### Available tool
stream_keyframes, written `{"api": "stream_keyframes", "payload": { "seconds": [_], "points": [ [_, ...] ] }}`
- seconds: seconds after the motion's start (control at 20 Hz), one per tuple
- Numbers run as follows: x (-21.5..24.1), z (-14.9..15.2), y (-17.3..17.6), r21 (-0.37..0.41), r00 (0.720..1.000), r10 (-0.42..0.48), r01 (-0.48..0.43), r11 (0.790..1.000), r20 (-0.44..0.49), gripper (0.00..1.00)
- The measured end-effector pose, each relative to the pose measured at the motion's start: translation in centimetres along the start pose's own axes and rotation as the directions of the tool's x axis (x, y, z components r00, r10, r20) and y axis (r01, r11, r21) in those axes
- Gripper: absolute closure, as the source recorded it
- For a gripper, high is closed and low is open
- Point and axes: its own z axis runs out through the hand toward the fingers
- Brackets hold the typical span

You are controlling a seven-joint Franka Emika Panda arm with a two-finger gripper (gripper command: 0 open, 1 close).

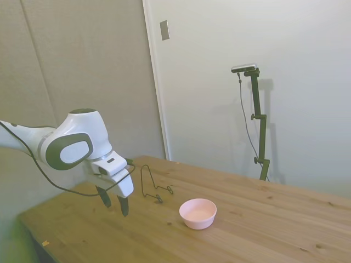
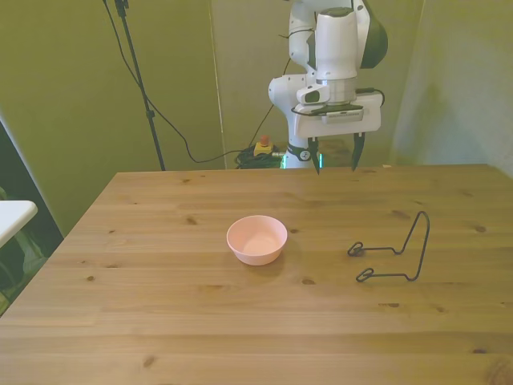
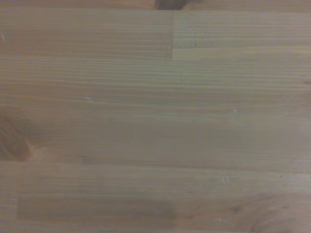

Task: Load the bowl

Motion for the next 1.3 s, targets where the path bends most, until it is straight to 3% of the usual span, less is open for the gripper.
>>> {"api": "stream_keyframes", "payload": {
  "seconds": [0.25, 0.4, 0.6, 0.9, 1.3],
  "points": [
    [1.6, -1.3, 0.3, -0.033, 0.997, -0.009, 0.007, 0.999, -0.075, 0.0],
    [4.8, -3.2, 0.7, -0.04, 0.99, 0.003, -0.008, 0.999, -0.138, 0.0],
    [9.7, -3.5, 0.2, -0.041, 0.98, 0.008, -0.017, 0.999, -0.201, 0.0],
    [16.6, 0.7, -0.4, -0.038, 0.97, 0.037, -0.048, 0.998, -0.242, 0.0],
    [20.4, 6.0, -1.1, -0.05, 0.966, 0.099, -0.114, 0.992, -0.238, 0.0]
  ]
}}
